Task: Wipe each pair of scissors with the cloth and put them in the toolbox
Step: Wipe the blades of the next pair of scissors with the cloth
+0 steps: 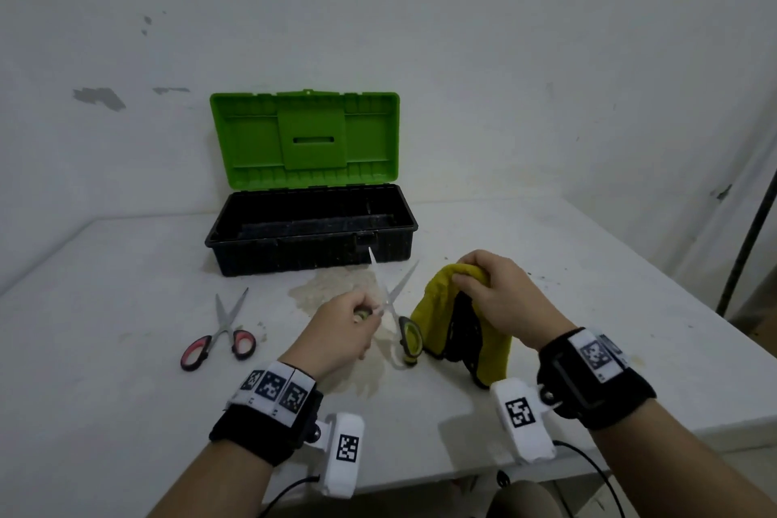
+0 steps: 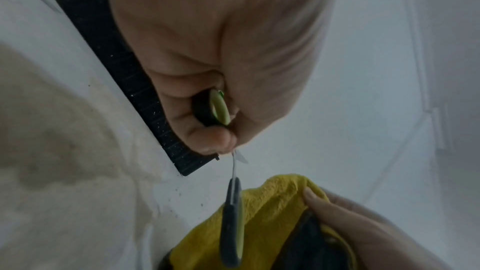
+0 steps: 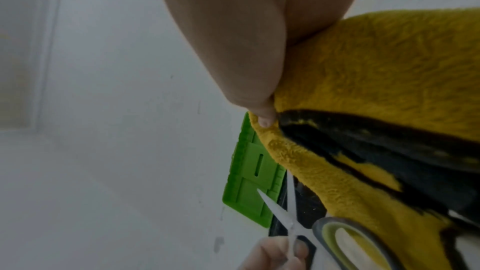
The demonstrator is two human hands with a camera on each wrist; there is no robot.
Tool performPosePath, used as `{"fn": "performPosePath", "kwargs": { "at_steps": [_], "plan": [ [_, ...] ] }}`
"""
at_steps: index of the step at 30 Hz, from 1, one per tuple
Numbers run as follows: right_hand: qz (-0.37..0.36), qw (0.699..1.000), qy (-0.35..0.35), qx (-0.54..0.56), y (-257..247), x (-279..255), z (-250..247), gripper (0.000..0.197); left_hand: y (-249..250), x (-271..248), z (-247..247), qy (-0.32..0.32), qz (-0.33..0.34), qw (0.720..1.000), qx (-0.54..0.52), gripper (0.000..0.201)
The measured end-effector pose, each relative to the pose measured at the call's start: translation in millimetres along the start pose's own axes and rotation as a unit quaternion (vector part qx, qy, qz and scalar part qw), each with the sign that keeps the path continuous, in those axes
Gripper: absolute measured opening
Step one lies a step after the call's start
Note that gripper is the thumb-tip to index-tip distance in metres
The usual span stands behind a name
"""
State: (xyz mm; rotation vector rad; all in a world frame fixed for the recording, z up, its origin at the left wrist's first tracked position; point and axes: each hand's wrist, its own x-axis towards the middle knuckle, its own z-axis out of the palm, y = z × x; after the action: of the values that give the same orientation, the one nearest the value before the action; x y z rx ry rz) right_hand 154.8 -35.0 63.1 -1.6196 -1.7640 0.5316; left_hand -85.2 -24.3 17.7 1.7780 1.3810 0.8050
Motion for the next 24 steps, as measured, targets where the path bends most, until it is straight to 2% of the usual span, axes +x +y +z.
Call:
{"fn": "performPosePath", "kwargs": {
  "at_steps": [3,7,10,13,15,16,18,20,22,24],
  "plan": [
    [0.025,0.997,-0.028,0.071,4.0,-3.5,-6.0,0.011,2.7,-0.1,-6.0,0.035,-0.008,0.997,-0.071,0.008],
    [0.05,0.99,-0.01,0.134,9.7,-2.6,-9.1,0.012,4.6,2.4,-8.1,0.078,-0.011,0.983,-0.165,0.011],
    [0.1,0.978,-0.013,0.183,10.3,-1.9,-10.0,0.012,3.7,4.8,-6.5,0.105,-0.01,0.973,-0.207,0.009],
    [0.141,0.943,-0.036,0.3,3.6,-3.5,-12.5,0.021,5.3,7.2,-5.2,0.13,-0.023,0.951,-0.28,0.006],
    [0.134,0.92,-0.073,0.36,-3.7,-7.3,-16.4,0.03,8.0,7.4,-4.2,0.132,-0.044,0.937,-0.321,0.009],
    [0.121,0.921,-0.089,0.36,-8.5,-9.4,-18.6,0.034,8.4,7.7,-3.1,0.131,-0.048,0.935,-0.326,0.012],
    [0.081,0.943,-0.117,0.3,-18.3,-12.3,-20.8,0.04,8.2,7.6,0.1,0.13,-0.045,0.934,-0.33,0.016],
    [0.038,0.977,-0.128,0.167,-29.1,-14.9,-19.1,0.045,7.3,7.7,4.3,0.136,-0.049,0.926,-0.349,0.017],
    [-0.018,0.995,-0.099,0.011,-37.7,-17.6,-9.8,0.05,8.1,7.1,8.6,0.143,-0.059,0.915,-0.372,0.02],
    [-0.075,0.993,-0.055,-0.074,-45.5,-19.9,6.1,0.041,11.0,6.7,12.0,0.137,-0.069,0.905,-0.397,0.023]
  ]
}}
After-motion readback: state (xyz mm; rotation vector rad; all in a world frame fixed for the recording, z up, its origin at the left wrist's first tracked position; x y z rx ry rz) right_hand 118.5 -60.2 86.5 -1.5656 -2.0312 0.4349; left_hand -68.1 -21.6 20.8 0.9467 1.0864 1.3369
